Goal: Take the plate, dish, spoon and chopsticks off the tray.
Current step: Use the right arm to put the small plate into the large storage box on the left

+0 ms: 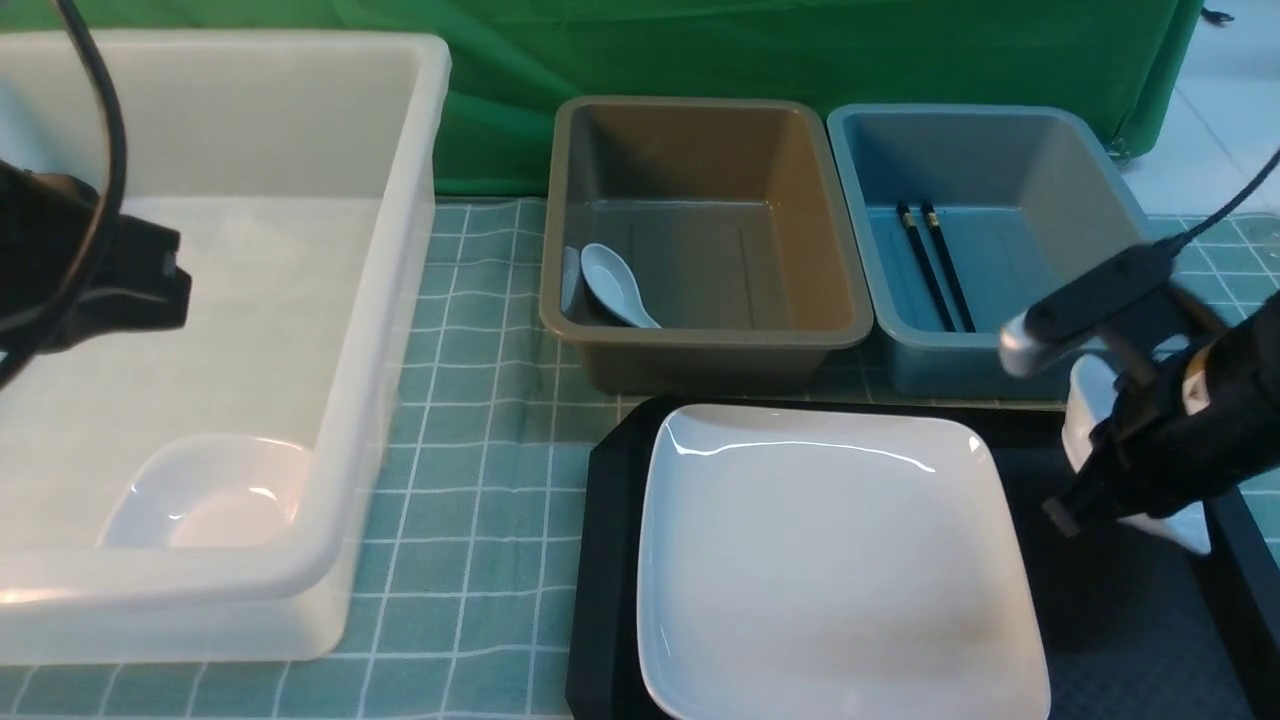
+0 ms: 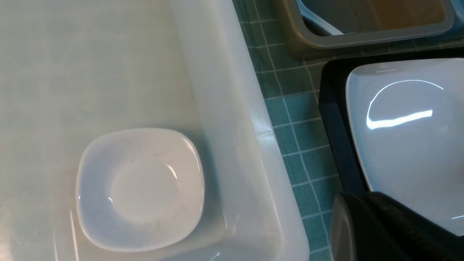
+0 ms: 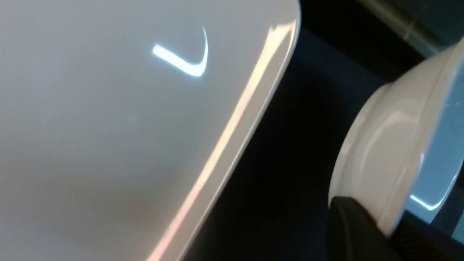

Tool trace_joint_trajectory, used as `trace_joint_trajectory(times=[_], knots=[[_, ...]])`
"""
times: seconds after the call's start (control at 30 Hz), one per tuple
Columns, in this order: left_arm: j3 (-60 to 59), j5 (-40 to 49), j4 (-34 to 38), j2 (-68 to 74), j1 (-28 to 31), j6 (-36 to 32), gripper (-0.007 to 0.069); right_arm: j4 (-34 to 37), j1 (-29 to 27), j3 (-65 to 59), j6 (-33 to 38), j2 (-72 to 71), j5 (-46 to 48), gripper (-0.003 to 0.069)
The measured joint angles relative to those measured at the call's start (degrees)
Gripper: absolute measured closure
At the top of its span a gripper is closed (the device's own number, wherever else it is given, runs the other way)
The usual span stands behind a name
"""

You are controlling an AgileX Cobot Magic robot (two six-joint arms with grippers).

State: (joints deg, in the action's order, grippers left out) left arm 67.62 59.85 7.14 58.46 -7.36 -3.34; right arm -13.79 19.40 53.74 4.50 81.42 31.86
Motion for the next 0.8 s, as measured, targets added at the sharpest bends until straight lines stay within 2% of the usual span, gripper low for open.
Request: trace_joint_trajectory(times=[0.1, 0.27, 0.37, 0.43, 0.47, 0.63, 0.8], knots=[[0.0, 0.0, -2.05, 0.0, 0.07, 1.75, 0.0613, 4.03, 0.0, 1.0, 1.41, -2.96, 1.0, 0.0596], [0.0, 0.0, -8.35, 0.0, 3.05, 5.83, 0.0613, 12.48, 2.43, 6.93, 7.76, -4.41, 2.83, 0.0596], [0.0, 0.0, -10.5, 0.0, 8.13, 8.16, 0.0613, 15.24, 7.53, 14.69, 10.22, -2.88, 2.88, 0.0596], [0.0, 0.0, -10.09, 0.0, 13.12, 8.58, 0.0613, 15.78, 13.67, 23.31, 11.92, 0.67, 2.88, 0.0596], [0.0, 0.0, -9.87, 0.0, 14.41, 8.67, 0.0613, 15.83, 14.14, 24.77, 12.06, 1.39, 2.88, 0.0596], [-0.04, -1.32, -2.51, -0.92, 24.89, 7.86, 0.0613, 16.19, 26.25, 44.96, 15.53, 14.11, 3.5, 0.0596], [-0.11, -3.27, 1.24, -3.56, 28.54, 6.03, 0.0613, 16.58, 35.11, 63.24, 18.62, 28.82, 5.36, 0.0596]])
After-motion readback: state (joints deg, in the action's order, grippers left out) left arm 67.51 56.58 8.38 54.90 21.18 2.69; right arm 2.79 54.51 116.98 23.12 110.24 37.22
